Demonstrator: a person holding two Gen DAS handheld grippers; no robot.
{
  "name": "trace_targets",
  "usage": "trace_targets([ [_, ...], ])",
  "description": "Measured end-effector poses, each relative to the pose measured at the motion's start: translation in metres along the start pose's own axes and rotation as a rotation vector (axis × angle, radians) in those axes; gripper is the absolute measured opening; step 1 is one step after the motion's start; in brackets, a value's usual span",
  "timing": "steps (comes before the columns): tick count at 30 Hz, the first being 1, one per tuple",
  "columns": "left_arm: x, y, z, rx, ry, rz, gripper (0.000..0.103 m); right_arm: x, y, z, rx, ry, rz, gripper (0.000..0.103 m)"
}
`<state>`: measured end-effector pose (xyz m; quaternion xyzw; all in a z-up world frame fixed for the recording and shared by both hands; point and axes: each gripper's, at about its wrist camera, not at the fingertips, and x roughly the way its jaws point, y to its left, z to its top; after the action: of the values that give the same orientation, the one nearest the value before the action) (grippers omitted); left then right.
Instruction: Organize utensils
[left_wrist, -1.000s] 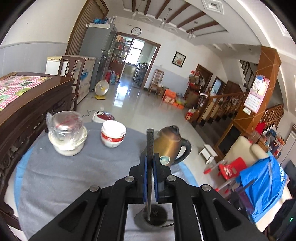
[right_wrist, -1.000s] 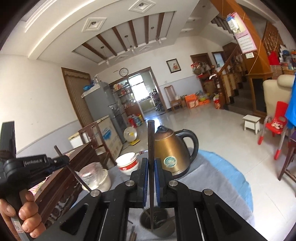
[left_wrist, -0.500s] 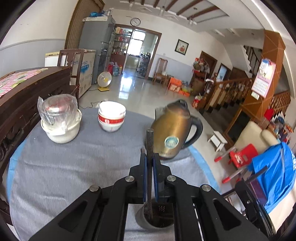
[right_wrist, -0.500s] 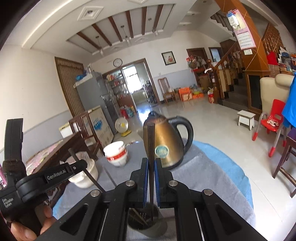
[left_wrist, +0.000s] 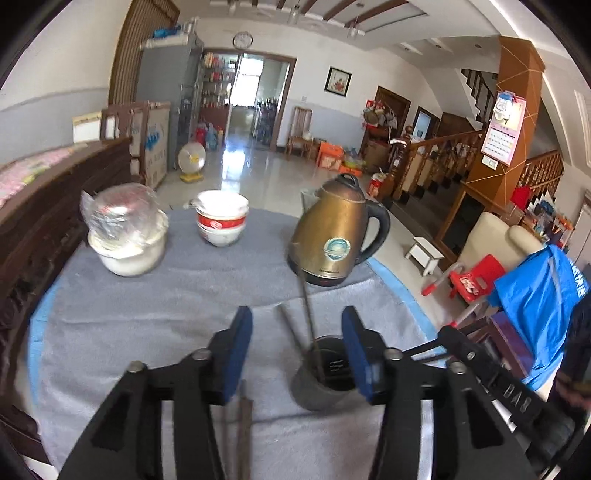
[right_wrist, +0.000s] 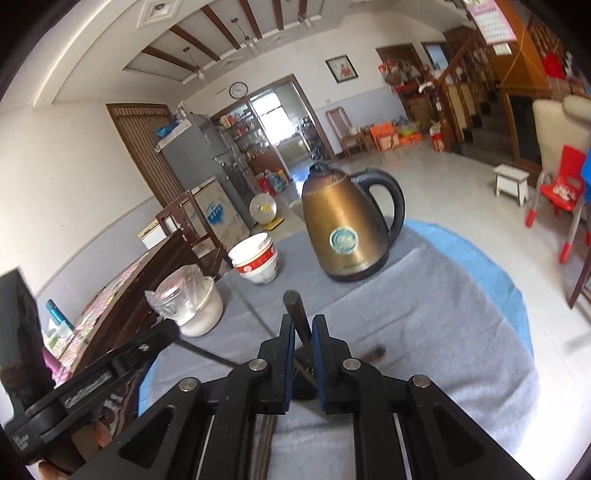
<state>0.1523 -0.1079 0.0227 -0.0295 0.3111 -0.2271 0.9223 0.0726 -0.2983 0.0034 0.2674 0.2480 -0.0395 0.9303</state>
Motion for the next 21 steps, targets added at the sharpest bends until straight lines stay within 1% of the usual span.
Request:
trace_targets([
  [1, -0.006, 0.003, -0.003, 0.009, -0.005, 0.008, 0.057, -0.003, -0.003, -0.003, 0.009, 0.001, 0.007, 0.014],
  [3, -0.019, 0.013, -0.012, 0.019, -0.006, 0.03, 0.062, -0.013, -0.006, -0.008, 0.03, -0.003, 0.031, 0.018],
  [4, -0.024, 0.018, -0.017, 0.02, -0.001, 0.043, 0.063, -0.017, -0.007, -0.01, 0.041, -0.008, 0.046, 0.026],
  [5, -0.03, 0.024, -0.024, 0.019, 0.011, 0.06, 0.064, -0.022, -0.009, -0.013, 0.048, -0.015, 0.057, 0.043],
  [6, -0.033, 0.028, -0.029, 0.017, 0.021, 0.069, 0.065, -0.028, -0.01, -0.016, 0.054, -0.024, 0.065, 0.057],
  [7, -0.036, 0.032, -0.036, 0.014, 0.033, 0.078, 0.065, -0.034, -0.011, -0.02, 0.06, -0.041, 0.075, 0.074],
  [8, -0.04, 0.037, -0.045, 0.013, 0.049, 0.094, 0.065, -0.043, -0.012, -0.026, 0.066, -0.074, 0.089, 0.074],
  [10, -0.044, 0.043, -0.057, 0.017, 0.073, 0.119, 0.066, -0.057, -0.011, -0.035, 0.053, -0.111, 0.096, 0.074],
  [14, -0.05, 0.053, -0.084, 0.011, 0.137, 0.15, 0.067, -0.079, -0.014, -0.057, 0.03, -0.134, 0.111, 0.072],
  [16, -0.051, 0.055, -0.096, 0.009, 0.17, 0.161, 0.068, -0.082, -0.014, -0.067, 0.016, -0.121, 0.104, 0.072],
  [18, -0.052, 0.055, -0.107, 0.022, 0.194, 0.181, 0.07, -0.079, -0.014, -0.078, 0.005, -0.089, 0.101, 0.072],
  [21, -0.055, 0.052, -0.12, 0.061, 0.207, 0.225, 0.074, -0.07, -0.013, -0.093, 0.002, -0.035, 0.093, 0.071],
])
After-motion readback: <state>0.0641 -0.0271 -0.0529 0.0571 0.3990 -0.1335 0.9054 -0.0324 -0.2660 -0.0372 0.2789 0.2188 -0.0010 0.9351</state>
